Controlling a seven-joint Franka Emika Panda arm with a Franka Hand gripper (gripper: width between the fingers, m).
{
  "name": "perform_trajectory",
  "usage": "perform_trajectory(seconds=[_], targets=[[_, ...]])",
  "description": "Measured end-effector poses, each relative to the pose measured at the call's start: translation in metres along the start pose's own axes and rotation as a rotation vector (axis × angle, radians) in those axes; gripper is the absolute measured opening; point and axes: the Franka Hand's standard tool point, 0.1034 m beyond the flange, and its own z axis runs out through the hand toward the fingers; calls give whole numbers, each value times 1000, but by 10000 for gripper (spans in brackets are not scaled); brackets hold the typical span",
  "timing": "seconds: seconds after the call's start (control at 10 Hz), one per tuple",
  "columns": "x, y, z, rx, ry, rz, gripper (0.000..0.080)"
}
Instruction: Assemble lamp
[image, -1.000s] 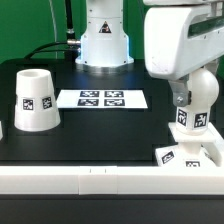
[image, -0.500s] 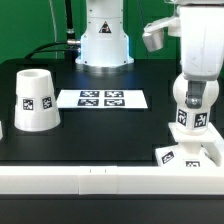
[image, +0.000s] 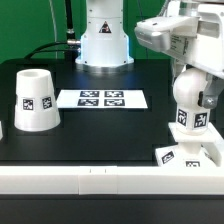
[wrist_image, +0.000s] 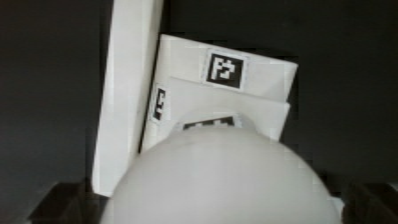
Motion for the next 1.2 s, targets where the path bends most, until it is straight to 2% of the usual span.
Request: perform_trajectory(seconds=[0.4, 0.5, 0.9, 1.2], targets=[[-6, -1, 1, 4, -13, -128, 697], [-7, -1, 1, 4, -13, -125, 571], [-10, -2, 2, 8, -13, -71, 572], [-12, -6, 2, 31, 12, 233, 573]])
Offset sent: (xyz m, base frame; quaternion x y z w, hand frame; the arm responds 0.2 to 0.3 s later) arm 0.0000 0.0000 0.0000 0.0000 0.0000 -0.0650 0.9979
